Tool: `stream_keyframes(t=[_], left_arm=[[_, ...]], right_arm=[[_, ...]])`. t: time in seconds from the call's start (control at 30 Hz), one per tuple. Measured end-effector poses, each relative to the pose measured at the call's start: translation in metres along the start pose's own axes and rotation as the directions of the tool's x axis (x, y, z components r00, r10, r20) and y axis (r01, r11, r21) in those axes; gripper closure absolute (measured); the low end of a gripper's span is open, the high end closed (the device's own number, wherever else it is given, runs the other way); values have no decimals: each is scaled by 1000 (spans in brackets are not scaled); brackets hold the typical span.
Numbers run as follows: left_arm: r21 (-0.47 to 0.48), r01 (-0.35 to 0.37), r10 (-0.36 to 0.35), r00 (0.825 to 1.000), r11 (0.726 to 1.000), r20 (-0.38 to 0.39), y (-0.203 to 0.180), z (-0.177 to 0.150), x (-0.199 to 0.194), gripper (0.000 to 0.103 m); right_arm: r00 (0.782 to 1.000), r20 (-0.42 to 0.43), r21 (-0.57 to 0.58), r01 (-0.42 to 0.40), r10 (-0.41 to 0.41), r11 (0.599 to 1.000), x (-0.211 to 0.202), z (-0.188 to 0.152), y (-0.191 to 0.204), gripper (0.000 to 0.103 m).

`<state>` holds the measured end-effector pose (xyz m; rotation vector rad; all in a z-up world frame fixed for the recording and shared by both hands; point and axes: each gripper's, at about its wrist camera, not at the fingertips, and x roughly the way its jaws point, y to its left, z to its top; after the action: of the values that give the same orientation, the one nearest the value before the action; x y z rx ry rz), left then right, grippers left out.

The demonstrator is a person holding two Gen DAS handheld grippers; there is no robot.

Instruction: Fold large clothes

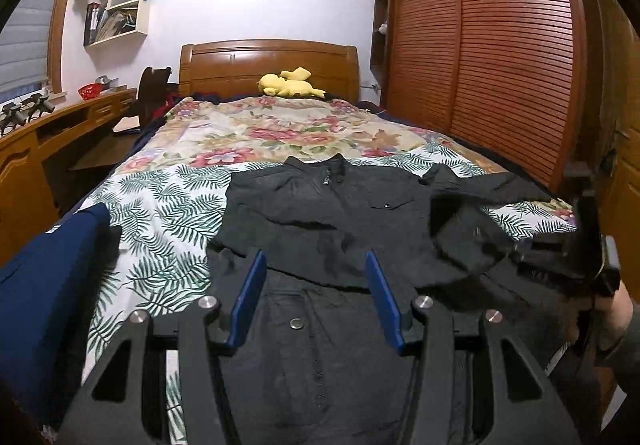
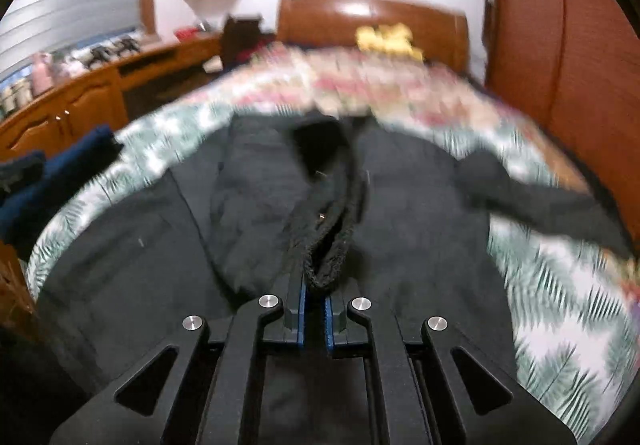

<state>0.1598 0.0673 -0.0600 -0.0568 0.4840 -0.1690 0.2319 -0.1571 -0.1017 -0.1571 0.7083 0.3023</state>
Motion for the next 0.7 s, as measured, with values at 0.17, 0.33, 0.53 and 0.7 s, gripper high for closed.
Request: stream_keyframes(t=[0.17, 0.33, 0.53, 0.7], left_arm=[[-3, 17, -17, 1000, 1000, -10, -8, 3, 8, 52], [3, 33, -33, 999, 999, -5, -18, 6, 13, 52], [6, 66, -66, 998, 998, 8, -36, 12, 20, 52], [6, 98, -98, 995, 995, 5, -53, 15, 31, 52]], right_arm=[[998, -25, -26, 57, -58, 998, -1, -15, -8, 77], [998, 9, -46, 67, -67, 997, -15, -18, -21, 60], [999, 2, -22, 35, -35, 999, -19, -22, -38, 55], [998, -26, -10, 50, -50, 999, -17, -29, -53, 55]])
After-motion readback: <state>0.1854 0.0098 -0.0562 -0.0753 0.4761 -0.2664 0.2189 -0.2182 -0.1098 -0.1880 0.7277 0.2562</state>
